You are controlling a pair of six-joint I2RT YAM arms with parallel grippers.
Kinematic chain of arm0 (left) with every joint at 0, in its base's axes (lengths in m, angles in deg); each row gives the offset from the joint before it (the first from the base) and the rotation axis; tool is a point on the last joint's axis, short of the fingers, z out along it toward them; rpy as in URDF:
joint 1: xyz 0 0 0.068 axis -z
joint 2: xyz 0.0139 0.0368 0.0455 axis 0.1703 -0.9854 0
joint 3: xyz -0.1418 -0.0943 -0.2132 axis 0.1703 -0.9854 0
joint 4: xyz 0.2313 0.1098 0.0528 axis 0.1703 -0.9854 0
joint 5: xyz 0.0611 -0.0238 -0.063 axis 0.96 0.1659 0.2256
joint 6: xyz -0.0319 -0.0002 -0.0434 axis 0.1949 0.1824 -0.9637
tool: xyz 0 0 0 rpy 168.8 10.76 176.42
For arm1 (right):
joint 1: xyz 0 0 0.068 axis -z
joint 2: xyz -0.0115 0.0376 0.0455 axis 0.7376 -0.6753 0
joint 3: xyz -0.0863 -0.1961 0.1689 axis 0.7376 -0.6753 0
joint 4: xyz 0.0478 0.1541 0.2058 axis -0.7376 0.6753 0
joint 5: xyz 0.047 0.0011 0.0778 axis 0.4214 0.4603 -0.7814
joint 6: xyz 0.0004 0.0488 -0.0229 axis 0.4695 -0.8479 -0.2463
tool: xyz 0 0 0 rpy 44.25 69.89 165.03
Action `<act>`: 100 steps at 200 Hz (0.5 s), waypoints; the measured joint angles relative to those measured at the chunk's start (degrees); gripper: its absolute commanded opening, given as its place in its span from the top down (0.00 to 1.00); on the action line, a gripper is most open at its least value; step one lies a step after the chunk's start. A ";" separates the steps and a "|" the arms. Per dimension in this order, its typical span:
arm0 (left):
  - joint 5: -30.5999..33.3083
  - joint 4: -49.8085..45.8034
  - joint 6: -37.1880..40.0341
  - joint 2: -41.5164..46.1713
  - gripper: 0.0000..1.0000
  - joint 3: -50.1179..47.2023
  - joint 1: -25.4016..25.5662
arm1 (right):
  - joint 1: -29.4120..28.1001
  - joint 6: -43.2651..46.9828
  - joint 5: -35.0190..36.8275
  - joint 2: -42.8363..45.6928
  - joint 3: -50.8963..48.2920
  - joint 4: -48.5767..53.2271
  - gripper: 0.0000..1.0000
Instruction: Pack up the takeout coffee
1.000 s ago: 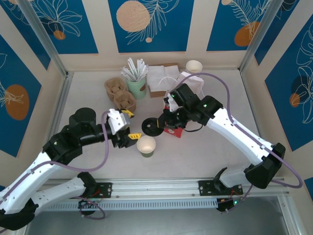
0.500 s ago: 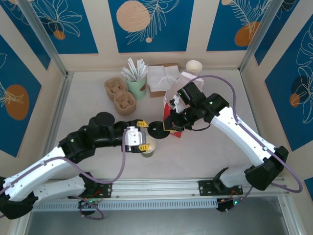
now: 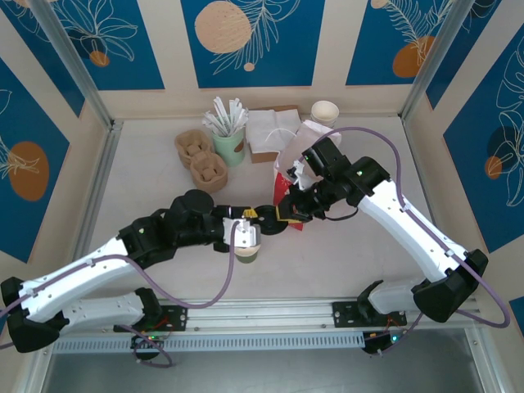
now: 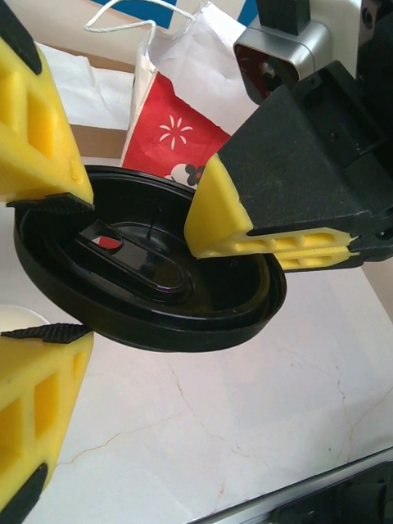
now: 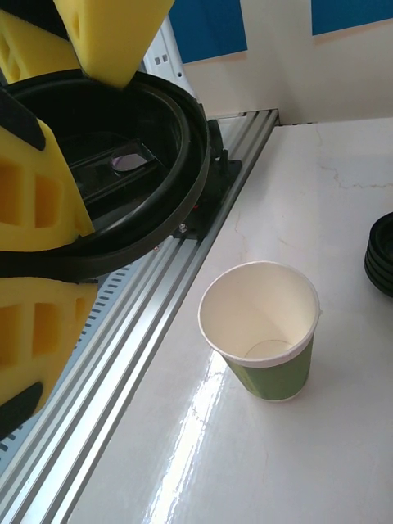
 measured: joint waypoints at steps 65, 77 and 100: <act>2.45 -1.55 2.93 -2.67 0.74 1.73 2.05 | 0.63 0.26 1.05 0.09 -0.02 1.51 1.00; 2.75 -1.81 3.48 -2.78 0.77 1.81 2.25 | 0.63 0.26 1.14 0.09 -0.04 1.64 1.00; 3.04 -1.81 3.74 -2.80 0.81 1.88 2.45 | 0.68 0.44 1.49 0.09 -0.07 1.70 0.95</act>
